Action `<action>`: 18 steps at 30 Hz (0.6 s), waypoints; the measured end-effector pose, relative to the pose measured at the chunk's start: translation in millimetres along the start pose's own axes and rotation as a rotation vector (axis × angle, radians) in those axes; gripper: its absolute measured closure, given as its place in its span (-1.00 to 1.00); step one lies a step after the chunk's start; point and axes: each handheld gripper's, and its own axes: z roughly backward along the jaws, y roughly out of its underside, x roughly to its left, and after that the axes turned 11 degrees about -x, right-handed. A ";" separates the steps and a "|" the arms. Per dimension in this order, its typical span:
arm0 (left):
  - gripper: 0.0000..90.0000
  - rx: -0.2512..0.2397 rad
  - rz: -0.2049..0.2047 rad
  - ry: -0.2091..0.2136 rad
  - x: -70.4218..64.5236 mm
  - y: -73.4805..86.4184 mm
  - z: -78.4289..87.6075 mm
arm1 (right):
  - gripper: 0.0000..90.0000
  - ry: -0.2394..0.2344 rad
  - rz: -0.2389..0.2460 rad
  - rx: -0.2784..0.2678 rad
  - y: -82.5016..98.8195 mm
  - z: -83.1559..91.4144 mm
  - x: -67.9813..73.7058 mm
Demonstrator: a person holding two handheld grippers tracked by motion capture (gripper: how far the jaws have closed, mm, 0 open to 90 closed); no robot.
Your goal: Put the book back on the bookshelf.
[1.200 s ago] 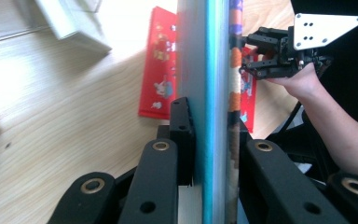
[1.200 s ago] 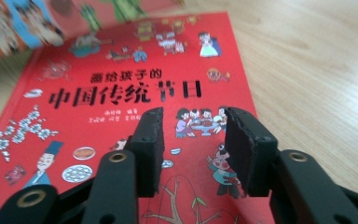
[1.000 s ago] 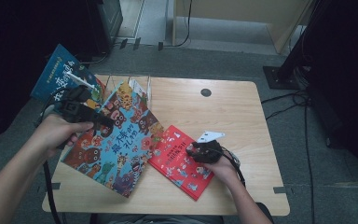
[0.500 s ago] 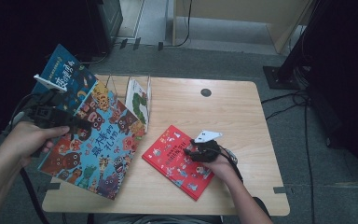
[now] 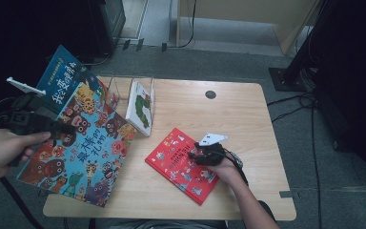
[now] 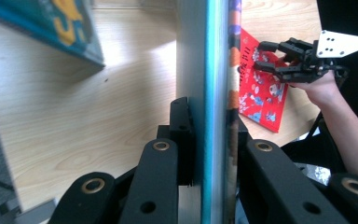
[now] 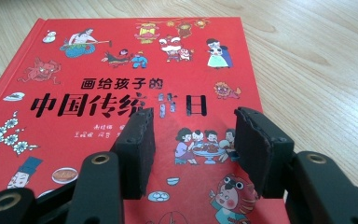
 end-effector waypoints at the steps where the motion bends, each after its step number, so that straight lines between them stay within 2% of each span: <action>1: 0.79 0.000 0.008 -0.007 2.9 0.8 2.9 | 0.07 0.001 0.000 -0.001 0.0 0.0 0.1; 9: 0.79 -0.021 0.055 -0.074 24.4 -1.0 20.0 | 0.07 0.001 0.010 -0.001 0.0 -0.3 0.1; 18: 0.79 -0.041 0.077 -0.154 34.6 -29.2 28.4 | 0.07 0.000 0.007 0.000 -0.1 -0.4 0.1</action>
